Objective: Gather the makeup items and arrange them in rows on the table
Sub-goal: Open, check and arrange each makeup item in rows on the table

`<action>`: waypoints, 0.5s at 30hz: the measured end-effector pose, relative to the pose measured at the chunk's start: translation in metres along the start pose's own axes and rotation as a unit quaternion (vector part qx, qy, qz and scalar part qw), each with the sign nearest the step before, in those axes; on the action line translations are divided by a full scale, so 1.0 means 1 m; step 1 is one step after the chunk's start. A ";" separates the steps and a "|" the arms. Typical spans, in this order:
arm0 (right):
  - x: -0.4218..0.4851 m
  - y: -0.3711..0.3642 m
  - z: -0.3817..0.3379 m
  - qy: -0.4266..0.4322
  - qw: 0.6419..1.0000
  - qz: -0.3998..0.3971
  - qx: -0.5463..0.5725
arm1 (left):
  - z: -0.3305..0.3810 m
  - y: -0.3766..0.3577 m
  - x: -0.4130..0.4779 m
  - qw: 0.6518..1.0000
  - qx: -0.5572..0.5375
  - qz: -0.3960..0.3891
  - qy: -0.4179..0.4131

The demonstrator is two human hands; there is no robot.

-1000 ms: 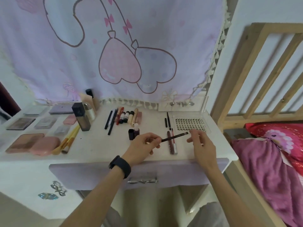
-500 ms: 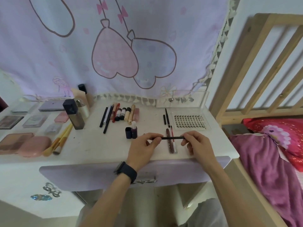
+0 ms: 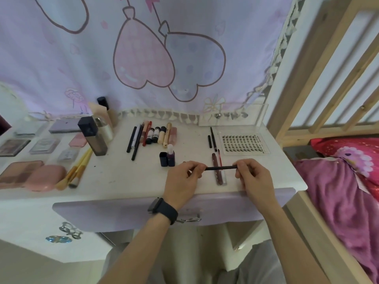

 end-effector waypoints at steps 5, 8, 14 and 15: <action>0.013 0.033 0.004 -0.068 0.973 0.109 0.193 | -0.004 0.012 -0.003 0.996 -0.036 0.074 0.023; 0.013 0.030 0.006 -0.066 0.973 0.089 0.202 | -0.002 0.008 -0.003 0.999 -0.023 0.039 0.018; 0.013 0.034 0.005 -0.099 0.952 0.041 0.286 | -0.004 0.011 -0.002 0.999 -0.024 0.045 0.017; 0.015 0.035 0.005 -0.109 0.947 0.031 0.300 | -0.004 0.010 -0.001 0.999 -0.010 0.038 0.006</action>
Point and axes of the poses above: each hand's wrist, its own x-axis towards the middle knuckle, its own y-axis out of the back of the hand, z = x × y, the point moved 2 cm from there along x, towards the middle knuckle, and after that the axes turned 1 degree about -y, right-handed, at the moved point
